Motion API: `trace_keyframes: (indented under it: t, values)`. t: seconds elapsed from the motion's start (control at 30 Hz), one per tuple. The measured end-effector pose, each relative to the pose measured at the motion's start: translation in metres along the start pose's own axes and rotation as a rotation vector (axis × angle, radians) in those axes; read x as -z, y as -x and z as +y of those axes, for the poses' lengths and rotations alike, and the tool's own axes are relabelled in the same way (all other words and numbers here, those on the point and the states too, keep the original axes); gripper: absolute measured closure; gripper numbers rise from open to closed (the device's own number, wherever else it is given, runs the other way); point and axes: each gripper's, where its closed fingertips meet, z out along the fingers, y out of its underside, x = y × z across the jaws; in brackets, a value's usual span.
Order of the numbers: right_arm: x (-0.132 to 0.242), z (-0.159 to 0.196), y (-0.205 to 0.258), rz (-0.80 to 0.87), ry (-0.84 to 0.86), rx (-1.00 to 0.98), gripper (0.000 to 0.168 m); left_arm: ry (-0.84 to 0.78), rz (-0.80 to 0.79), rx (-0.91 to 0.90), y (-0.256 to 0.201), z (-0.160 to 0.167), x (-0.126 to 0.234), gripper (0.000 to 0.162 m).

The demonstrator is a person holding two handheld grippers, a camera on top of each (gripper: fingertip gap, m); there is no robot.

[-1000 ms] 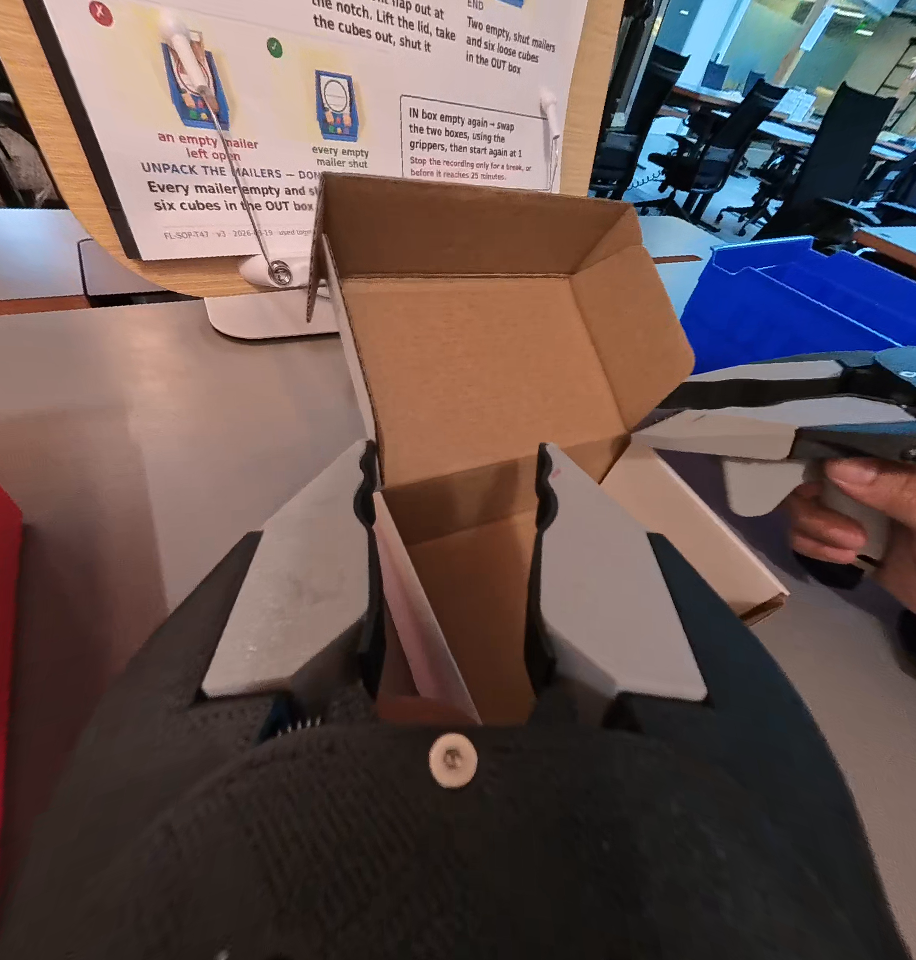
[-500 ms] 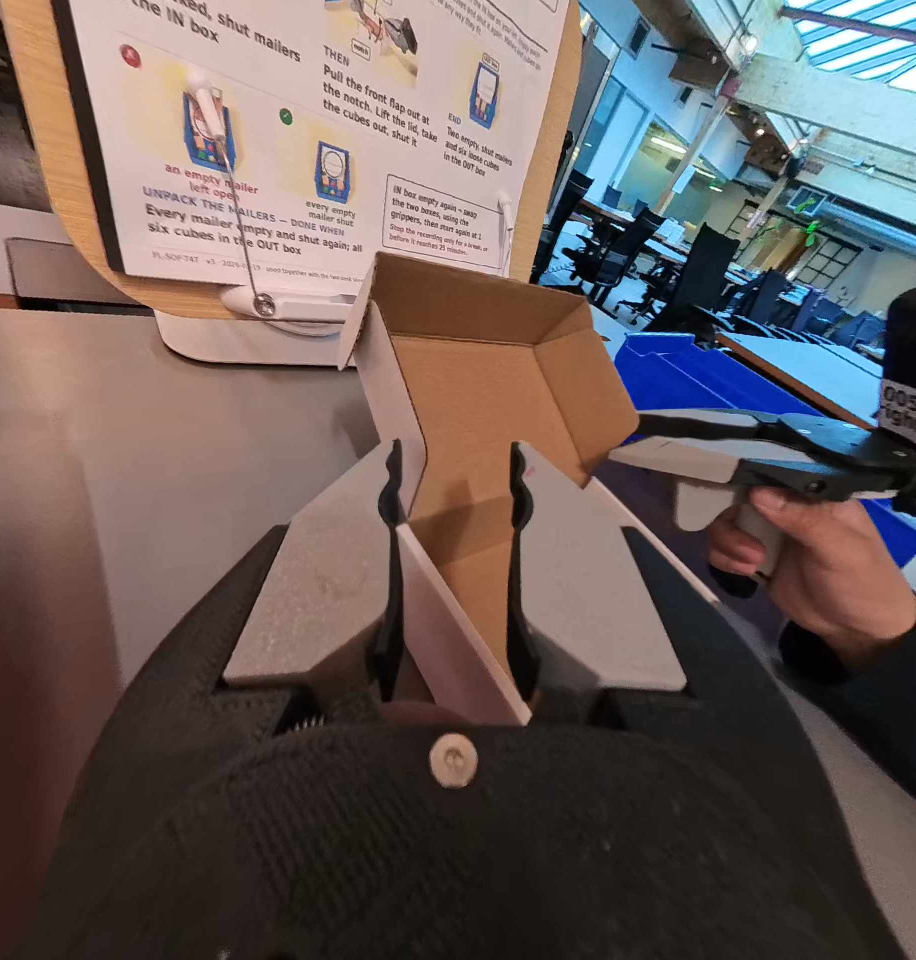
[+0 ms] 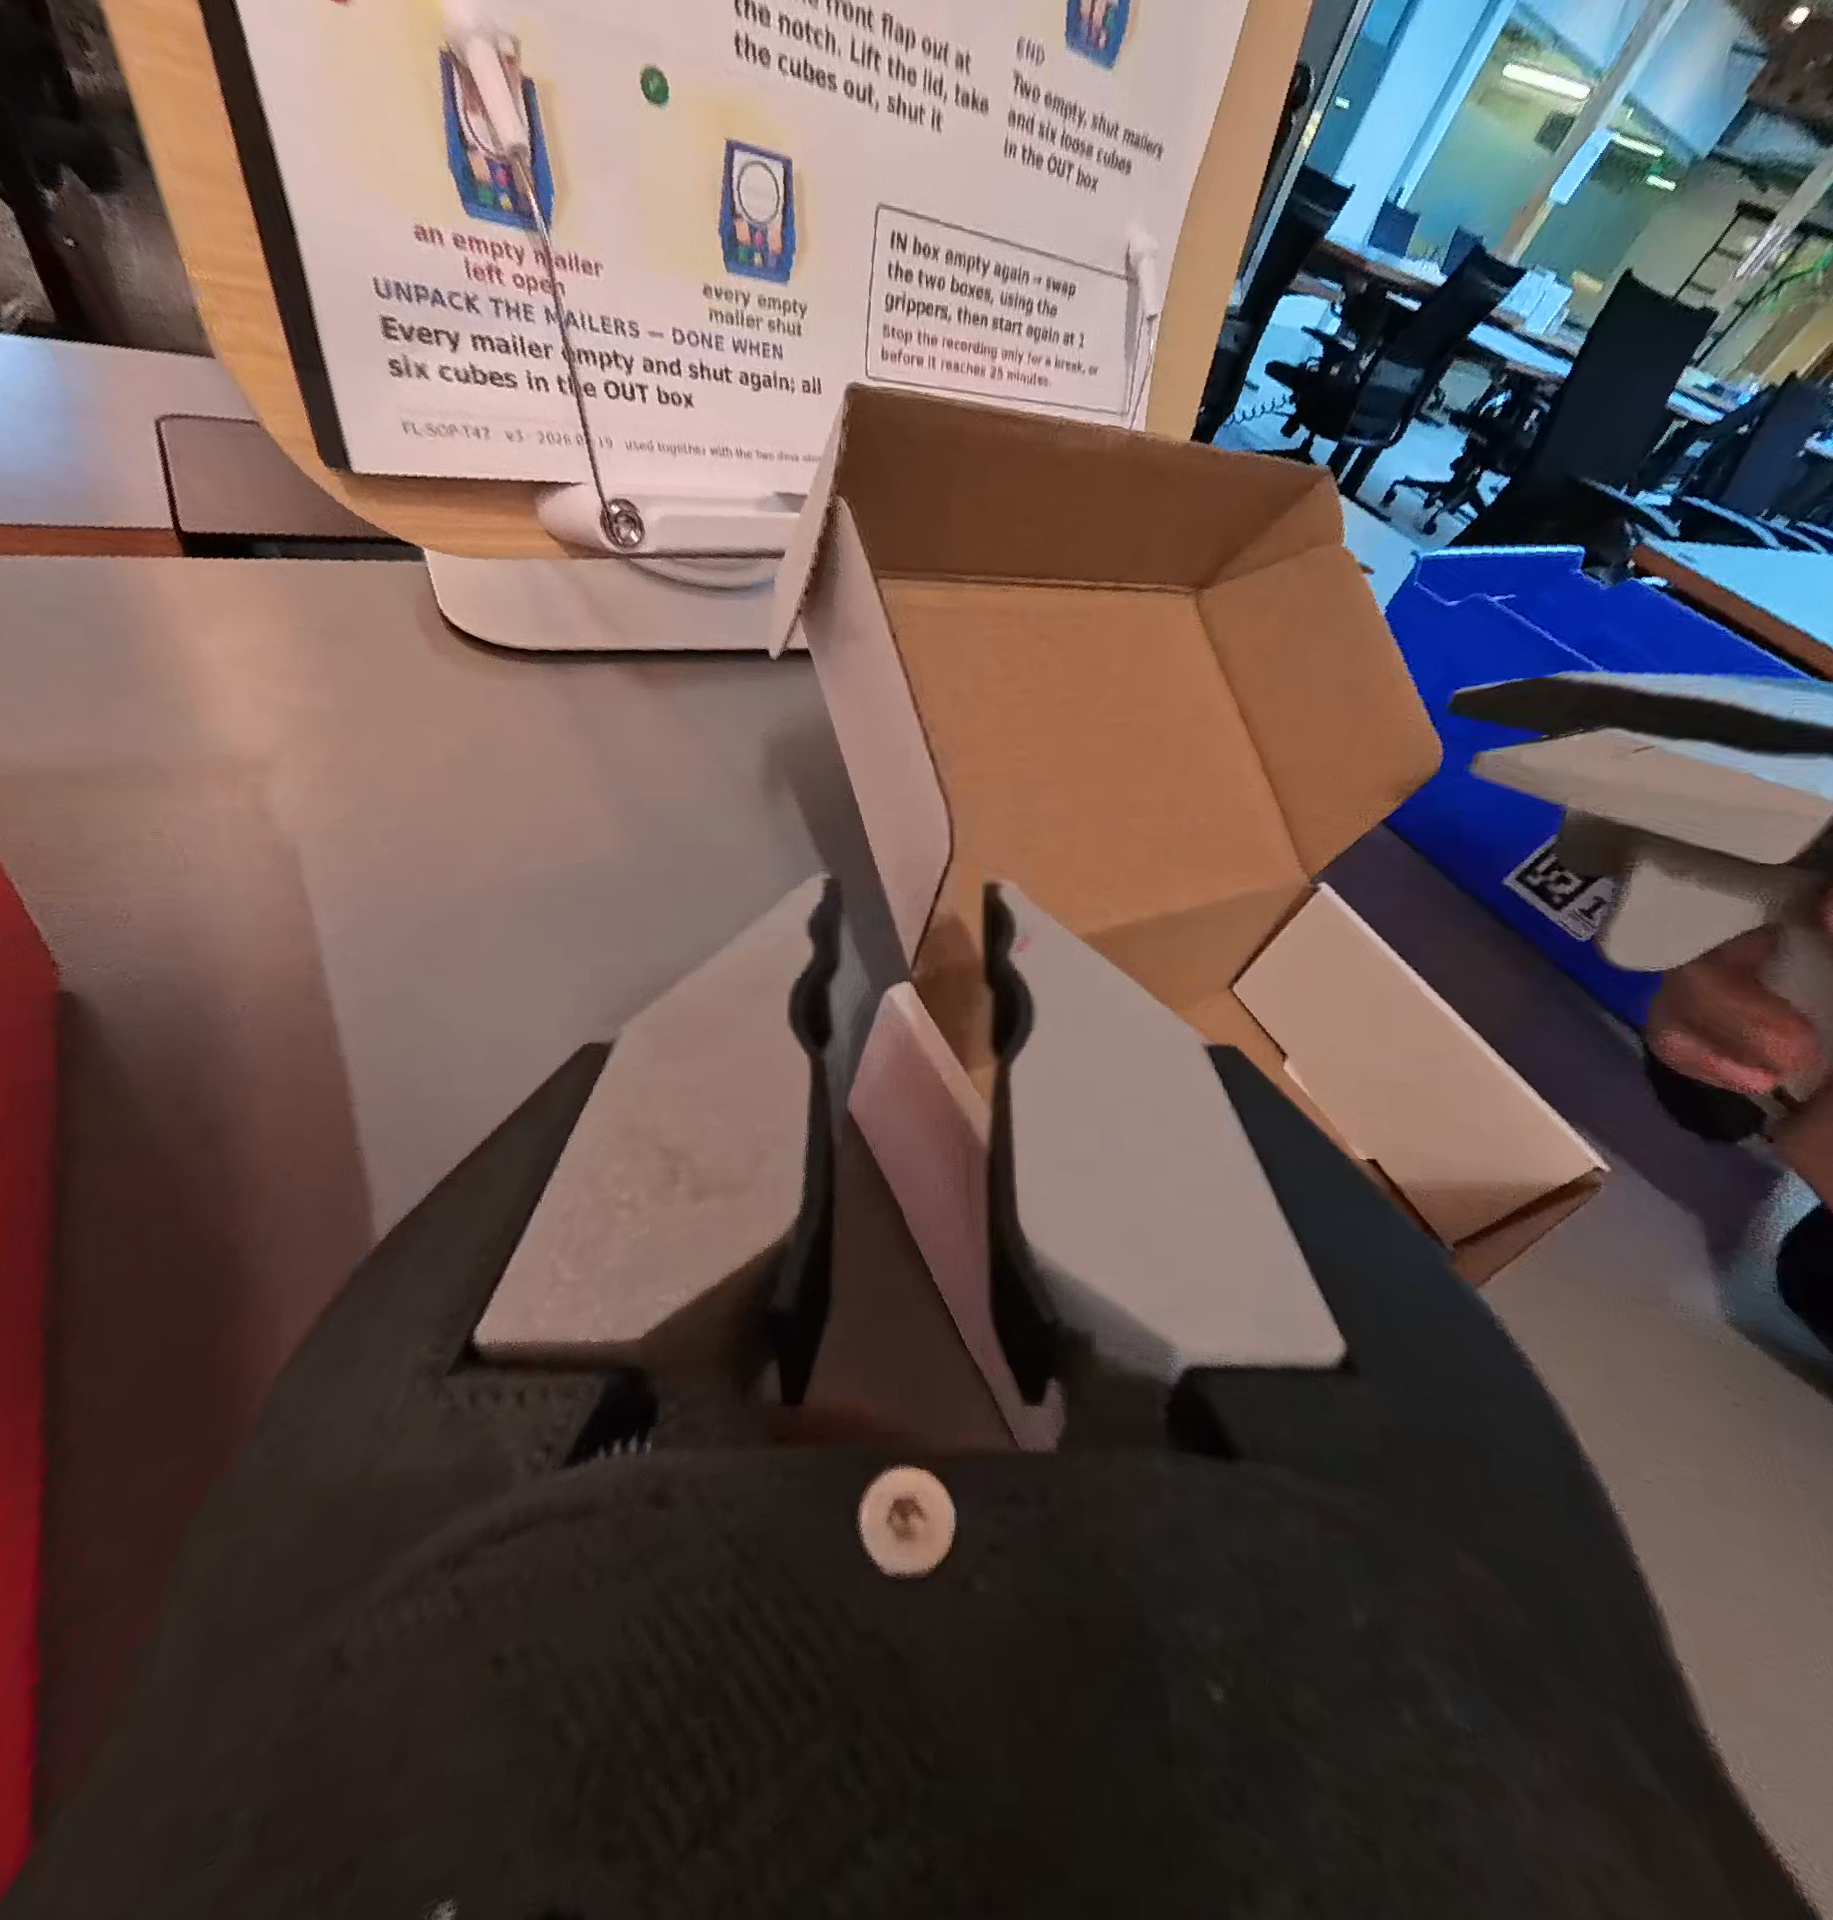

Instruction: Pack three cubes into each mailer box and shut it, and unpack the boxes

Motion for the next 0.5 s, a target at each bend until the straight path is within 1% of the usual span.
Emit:
trace_keyframes:
  t: [0.03,0.07,0.2,0.23,0.27,0.33,0.37,0.4,0.47,0.5]
  values:
    - [-0.002,0.005,-0.004,0.036,0.032,0.003,0.133,0.001,0.006,-0.002,-0.002,0.000,-0.001,0.132]
    - [-0.004,0.008,-0.003,0.038,0.046,0.003,0.133,-0.008,0.014,-0.007,-0.004,-0.001,-0.001,0.130]
    - [-0.004,0.001,0.004,-0.015,0.003,-0.040,0.131,-0.074,0.000,-0.043,-0.006,-0.014,0.004,0.130]
    - [-0.002,-0.002,0.004,-0.023,-0.014,-0.057,0.131,-0.100,0.002,-0.040,-0.006,-0.019,0.007,0.131]
    - [-0.001,-0.004,0.003,-0.029,-0.025,-0.079,0.131,-0.125,0.014,-0.032,-0.007,-0.024,0.011,0.138]
    - [0.001,-0.006,-0.004,-0.026,-0.043,-0.137,0.140,-0.184,0.050,-0.019,-0.011,-0.035,0.019,0.158]
    - [0.001,-0.004,-0.009,-0.008,-0.042,-0.162,0.145,-0.210,0.033,-0.019,-0.007,-0.039,0.022,0.162]
    - [0.001,-0.001,-0.016,0.019,-0.032,-0.176,0.146,-0.221,-0.011,-0.027,0.002,-0.041,0.023,0.162]
    - [-0.002,0.006,-0.025,0.067,0.000,-0.178,0.149,-0.193,-0.113,-0.044,0.024,-0.037,0.018,0.162]
    - [-0.004,0.008,-0.026,0.072,0.014,-0.176,0.150,-0.155,-0.134,-0.041,0.032,-0.032,0.012,0.162]
